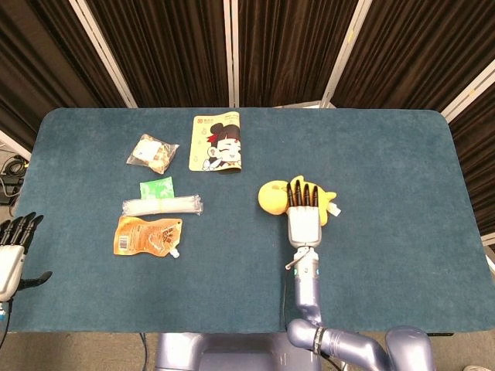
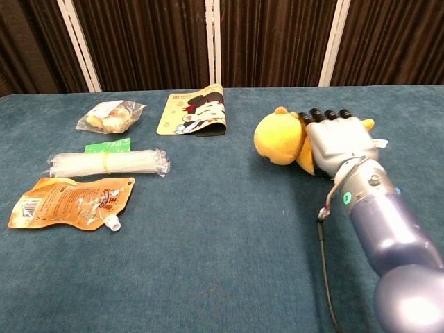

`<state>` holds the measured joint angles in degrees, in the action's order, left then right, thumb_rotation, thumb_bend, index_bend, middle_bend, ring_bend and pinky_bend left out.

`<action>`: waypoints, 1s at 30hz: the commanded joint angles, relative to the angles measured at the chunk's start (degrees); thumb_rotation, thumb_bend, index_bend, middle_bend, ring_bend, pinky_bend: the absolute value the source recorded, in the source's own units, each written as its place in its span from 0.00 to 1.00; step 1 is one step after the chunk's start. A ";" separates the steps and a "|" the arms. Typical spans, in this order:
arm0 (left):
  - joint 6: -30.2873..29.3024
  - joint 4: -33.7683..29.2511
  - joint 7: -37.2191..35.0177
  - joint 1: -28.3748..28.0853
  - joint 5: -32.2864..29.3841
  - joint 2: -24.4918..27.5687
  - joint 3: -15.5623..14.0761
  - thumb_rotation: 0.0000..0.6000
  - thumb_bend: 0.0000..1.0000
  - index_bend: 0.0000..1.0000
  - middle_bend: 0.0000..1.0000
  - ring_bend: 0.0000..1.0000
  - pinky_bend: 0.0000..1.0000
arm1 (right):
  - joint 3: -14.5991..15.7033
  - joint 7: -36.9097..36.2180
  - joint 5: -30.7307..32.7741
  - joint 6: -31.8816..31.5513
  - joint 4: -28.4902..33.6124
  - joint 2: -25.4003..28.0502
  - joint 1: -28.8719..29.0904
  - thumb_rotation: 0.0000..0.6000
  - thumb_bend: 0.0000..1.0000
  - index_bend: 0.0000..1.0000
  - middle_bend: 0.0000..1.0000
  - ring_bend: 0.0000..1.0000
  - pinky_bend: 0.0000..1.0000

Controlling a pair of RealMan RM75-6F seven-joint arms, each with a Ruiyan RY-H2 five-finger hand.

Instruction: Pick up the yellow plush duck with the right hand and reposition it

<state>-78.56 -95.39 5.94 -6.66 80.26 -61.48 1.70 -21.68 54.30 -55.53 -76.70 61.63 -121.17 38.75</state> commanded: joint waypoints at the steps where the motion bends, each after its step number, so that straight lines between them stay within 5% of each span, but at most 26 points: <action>1: 0.23 -0.26 -0.25 -0.04 -0.12 0.27 -0.06 1.00 0.13 0.00 0.00 0.00 0.00 | -1.56 -0.38 0.71 -0.73 2.42 2.87 -0.93 1.00 1.00 0.00 0.00 0.00 0.00; 17: 1.04 -0.58 0.26 -0.26 -0.62 0.45 -0.28 1.00 0.13 0.00 0.00 0.00 0.00 | -0.22 -2.42 3.46 2.20 5.43 2.39 -1.66 1.00 1.00 0.00 0.00 0.00 0.00; 30: 1.70 -1.12 1.00 -0.50 -1.16 0.73 -0.45 1.00 0.13 0.00 0.00 0.00 0.00 | 4.80 -5.53 -2.79 -0.39 14.35 3.34 -2.76 1.00 1.00 0.00 0.00 0.00 0.00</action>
<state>-76.86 -96.51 6.95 -7.16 79.10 -60.76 1.25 -17.20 48.93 -57.79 -76.63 75.40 -118.21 36.19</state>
